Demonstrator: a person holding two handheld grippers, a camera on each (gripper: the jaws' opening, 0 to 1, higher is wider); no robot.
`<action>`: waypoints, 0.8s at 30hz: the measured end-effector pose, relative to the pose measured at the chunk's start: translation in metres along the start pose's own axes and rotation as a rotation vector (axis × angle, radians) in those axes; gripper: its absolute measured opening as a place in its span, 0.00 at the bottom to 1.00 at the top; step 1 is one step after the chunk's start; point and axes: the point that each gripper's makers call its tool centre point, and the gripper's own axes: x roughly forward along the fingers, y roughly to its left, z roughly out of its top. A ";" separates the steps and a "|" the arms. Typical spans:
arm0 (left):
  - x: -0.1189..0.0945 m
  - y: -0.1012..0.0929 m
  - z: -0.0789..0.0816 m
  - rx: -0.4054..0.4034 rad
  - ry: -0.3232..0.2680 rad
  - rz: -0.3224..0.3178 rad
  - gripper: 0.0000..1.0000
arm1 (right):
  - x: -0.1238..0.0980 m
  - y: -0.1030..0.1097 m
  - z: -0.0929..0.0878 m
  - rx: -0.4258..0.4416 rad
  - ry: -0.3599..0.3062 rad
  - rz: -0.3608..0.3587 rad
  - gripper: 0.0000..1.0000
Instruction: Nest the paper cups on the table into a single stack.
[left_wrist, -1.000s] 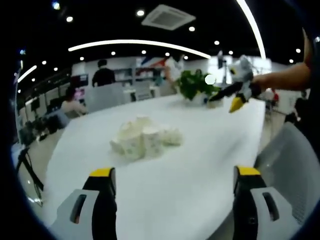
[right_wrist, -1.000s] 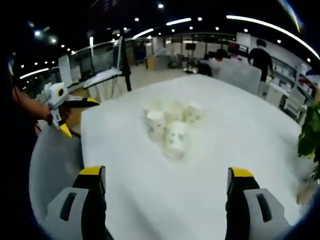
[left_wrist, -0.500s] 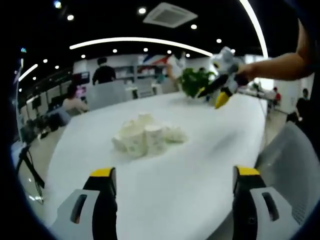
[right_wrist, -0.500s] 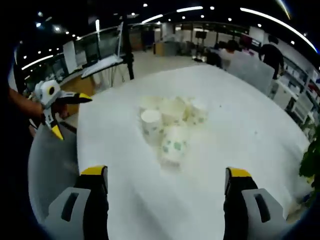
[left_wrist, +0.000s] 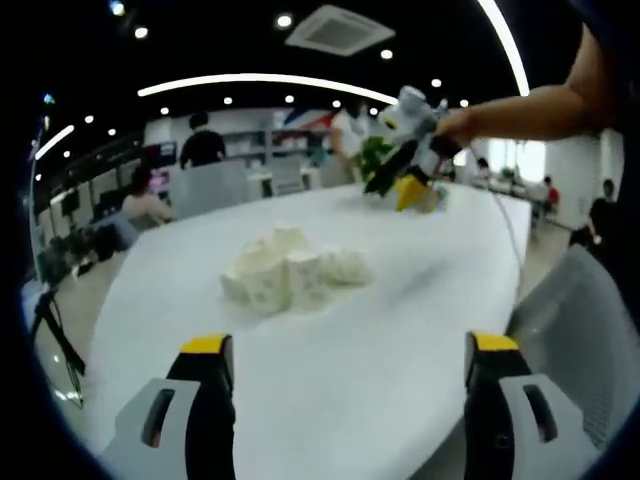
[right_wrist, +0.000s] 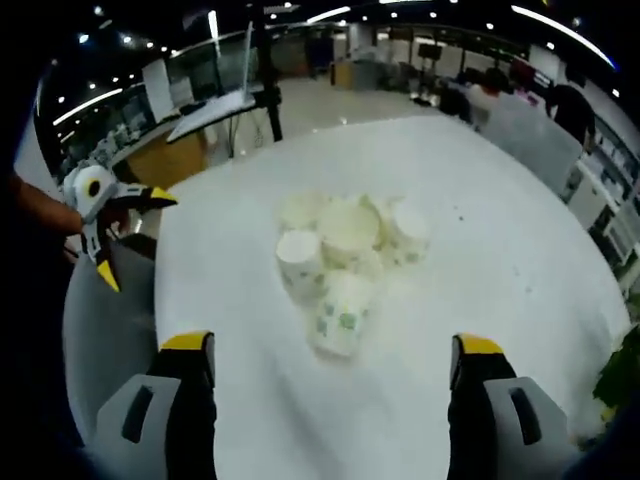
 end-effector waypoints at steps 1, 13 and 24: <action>0.000 0.000 0.001 0.001 -0.002 0.001 0.95 | 0.002 -0.001 0.005 0.000 0.001 0.004 0.96; 0.000 0.001 0.000 0.004 -0.004 0.004 0.95 | 0.032 -0.017 0.030 0.000 0.068 0.000 0.92; -0.001 0.001 -0.001 0.008 0.002 0.005 0.94 | 0.068 -0.024 0.022 0.046 0.191 0.006 0.82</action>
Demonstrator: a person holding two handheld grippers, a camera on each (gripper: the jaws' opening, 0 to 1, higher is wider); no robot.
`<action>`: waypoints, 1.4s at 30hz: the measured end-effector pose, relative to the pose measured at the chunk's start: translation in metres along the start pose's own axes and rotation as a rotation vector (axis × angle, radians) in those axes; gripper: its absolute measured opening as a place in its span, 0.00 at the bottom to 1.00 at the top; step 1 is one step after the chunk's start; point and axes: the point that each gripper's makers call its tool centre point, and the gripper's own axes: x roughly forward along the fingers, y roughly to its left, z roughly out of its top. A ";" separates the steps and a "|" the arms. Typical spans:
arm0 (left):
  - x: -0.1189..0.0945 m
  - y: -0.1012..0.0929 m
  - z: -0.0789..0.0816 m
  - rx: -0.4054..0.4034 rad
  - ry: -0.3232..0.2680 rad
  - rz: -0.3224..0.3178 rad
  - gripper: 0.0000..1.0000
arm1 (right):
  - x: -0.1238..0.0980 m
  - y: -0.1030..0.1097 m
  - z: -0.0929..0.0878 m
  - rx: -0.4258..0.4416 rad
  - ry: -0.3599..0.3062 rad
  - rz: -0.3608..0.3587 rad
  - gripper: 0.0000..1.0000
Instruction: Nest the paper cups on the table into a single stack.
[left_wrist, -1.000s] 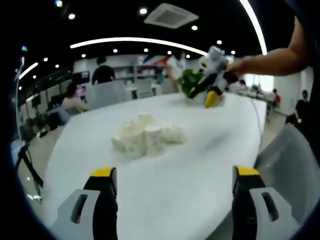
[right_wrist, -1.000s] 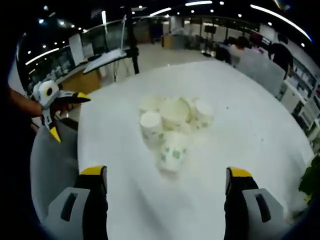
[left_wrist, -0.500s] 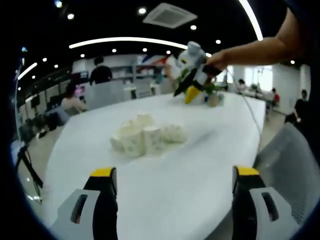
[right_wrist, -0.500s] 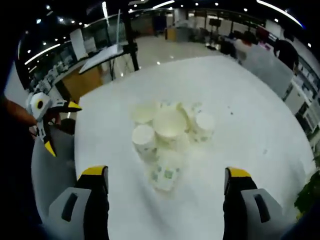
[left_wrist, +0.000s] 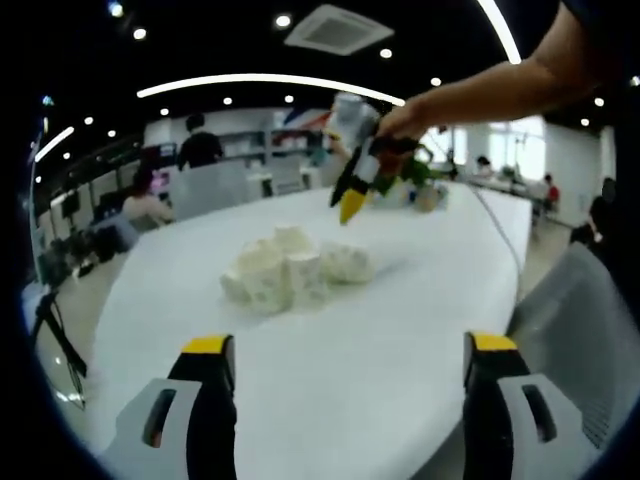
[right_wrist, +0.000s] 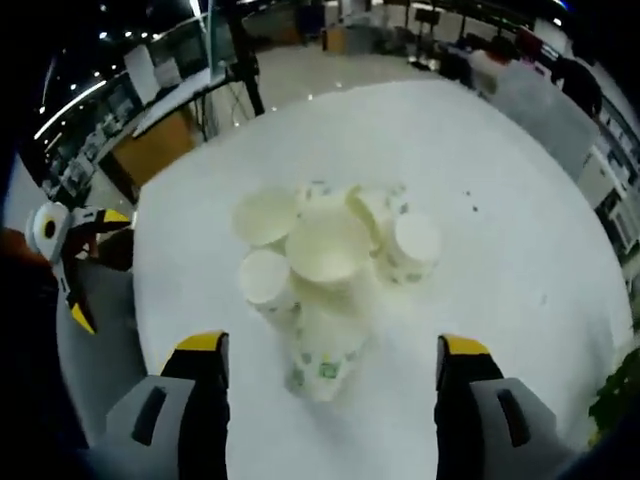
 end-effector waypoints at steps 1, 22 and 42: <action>0.000 0.000 0.000 -0.002 -0.001 -0.001 0.94 | 0.002 0.000 0.000 -0.002 0.005 0.001 0.82; -0.001 0.005 -0.004 -0.002 0.017 0.012 0.92 | 0.057 0.000 -0.023 0.094 0.178 -0.009 0.57; 0.000 0.005 -0.009 -0.009 0.029 0.011 0.92 | 0.076 -0.008 -0.034 0.159 0.210 0.010 0.44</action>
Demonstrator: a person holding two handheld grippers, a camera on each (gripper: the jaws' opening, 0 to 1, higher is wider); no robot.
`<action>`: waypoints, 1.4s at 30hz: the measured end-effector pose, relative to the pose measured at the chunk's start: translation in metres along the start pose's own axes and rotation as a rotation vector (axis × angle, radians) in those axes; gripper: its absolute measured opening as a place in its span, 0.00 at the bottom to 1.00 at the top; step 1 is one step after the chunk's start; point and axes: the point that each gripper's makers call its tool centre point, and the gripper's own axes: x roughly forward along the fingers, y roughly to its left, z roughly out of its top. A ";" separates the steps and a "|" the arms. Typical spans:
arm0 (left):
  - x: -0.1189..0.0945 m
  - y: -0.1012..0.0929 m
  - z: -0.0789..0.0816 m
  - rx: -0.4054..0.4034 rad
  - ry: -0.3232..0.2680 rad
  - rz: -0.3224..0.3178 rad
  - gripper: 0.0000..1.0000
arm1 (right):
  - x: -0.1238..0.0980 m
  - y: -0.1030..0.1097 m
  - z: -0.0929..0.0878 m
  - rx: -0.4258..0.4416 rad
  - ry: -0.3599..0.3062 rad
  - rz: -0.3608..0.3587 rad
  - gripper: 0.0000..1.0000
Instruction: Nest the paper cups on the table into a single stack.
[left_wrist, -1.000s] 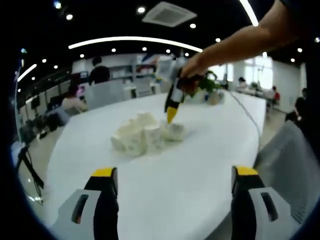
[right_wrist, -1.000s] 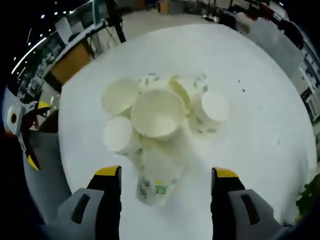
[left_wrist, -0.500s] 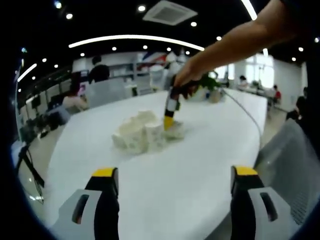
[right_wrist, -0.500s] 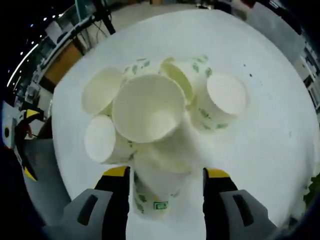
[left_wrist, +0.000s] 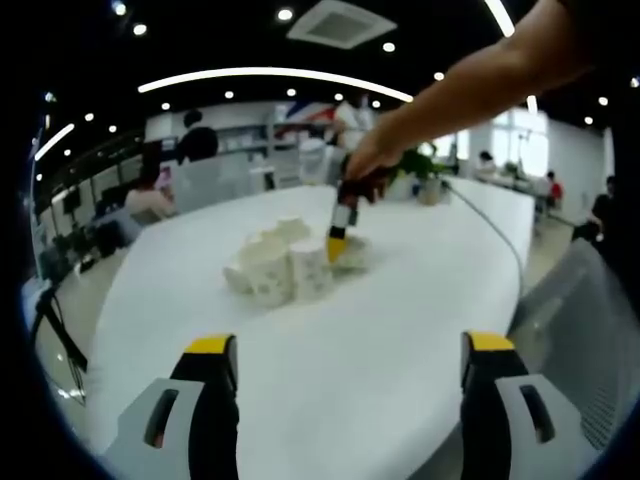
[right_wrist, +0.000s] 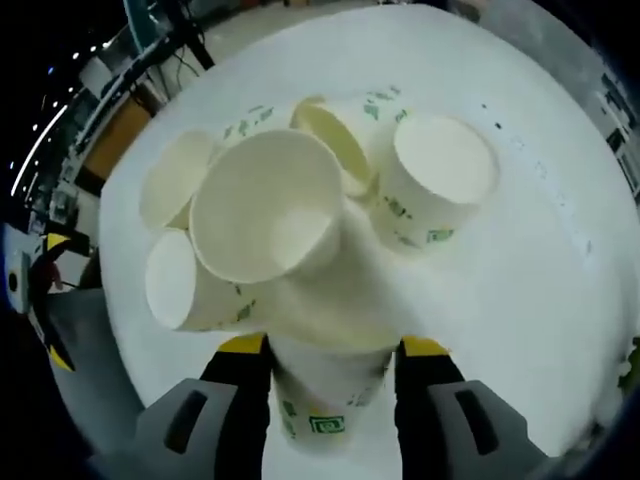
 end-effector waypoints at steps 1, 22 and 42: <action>0.000 0.000 0.000 -0.001 0.000 0.000 0.92 | -0.001 0.000 0.000 0.002 -0.004 0.000 0.44; 0.002 -0.001 0.002 0.012 -0.002 -0.003 0.91 | -0.024 -0.005 0.003 -0.008 -0.132 -0.018 0.40; 0.001 -0.002 0.003 0.010 -0.008 -0.008 0.91 | -0.066 -0.024 0.023 0.174 -0.663 -0.068 0.35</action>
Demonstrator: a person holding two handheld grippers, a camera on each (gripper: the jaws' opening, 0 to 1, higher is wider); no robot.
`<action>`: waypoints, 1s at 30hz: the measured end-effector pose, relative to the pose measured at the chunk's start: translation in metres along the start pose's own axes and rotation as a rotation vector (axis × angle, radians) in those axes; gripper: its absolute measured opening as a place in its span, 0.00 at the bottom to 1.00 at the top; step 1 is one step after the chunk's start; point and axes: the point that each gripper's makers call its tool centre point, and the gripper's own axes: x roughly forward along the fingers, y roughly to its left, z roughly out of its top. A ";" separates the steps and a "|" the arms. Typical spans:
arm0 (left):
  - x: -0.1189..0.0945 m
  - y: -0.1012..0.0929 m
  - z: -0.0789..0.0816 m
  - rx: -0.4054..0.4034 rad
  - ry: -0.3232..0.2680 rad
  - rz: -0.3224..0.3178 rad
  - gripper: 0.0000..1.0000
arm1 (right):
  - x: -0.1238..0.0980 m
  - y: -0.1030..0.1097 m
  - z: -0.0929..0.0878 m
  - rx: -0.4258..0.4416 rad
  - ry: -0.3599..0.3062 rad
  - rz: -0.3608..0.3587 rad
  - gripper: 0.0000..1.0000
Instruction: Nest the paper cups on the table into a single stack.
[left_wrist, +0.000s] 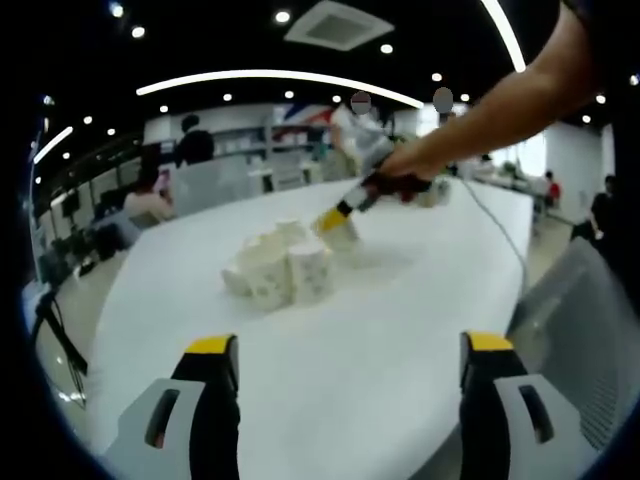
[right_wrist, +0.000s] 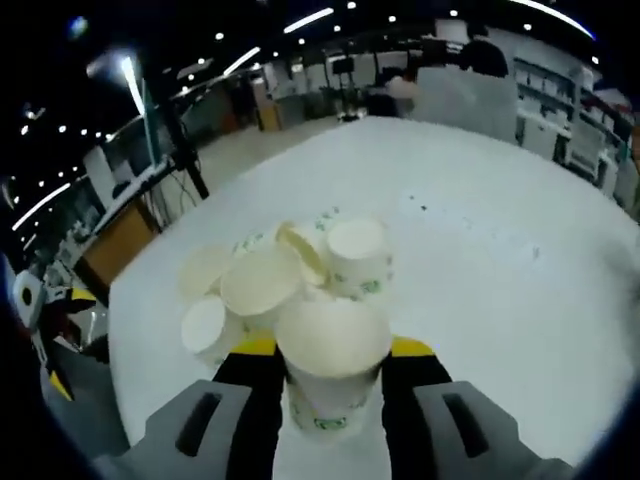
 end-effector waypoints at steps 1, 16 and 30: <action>0.000 0.000 0.000 0.000 0.000 0.000 0.91 | -0.002 -0.002 0.004 0.004 -0.035 -0.007 0.34; 0.000 0.000 -0.002 -0.008 0.006 -0.002 0.91 | -0.040 0.002 0.065 -0.045 -0.408 -0.052 0.32; -0.002 -0.001 0.005 0.058 -0.024 0.014 1.00 | -0.051 0.010 0.064 -0.092 -0.445 -0.043 0.31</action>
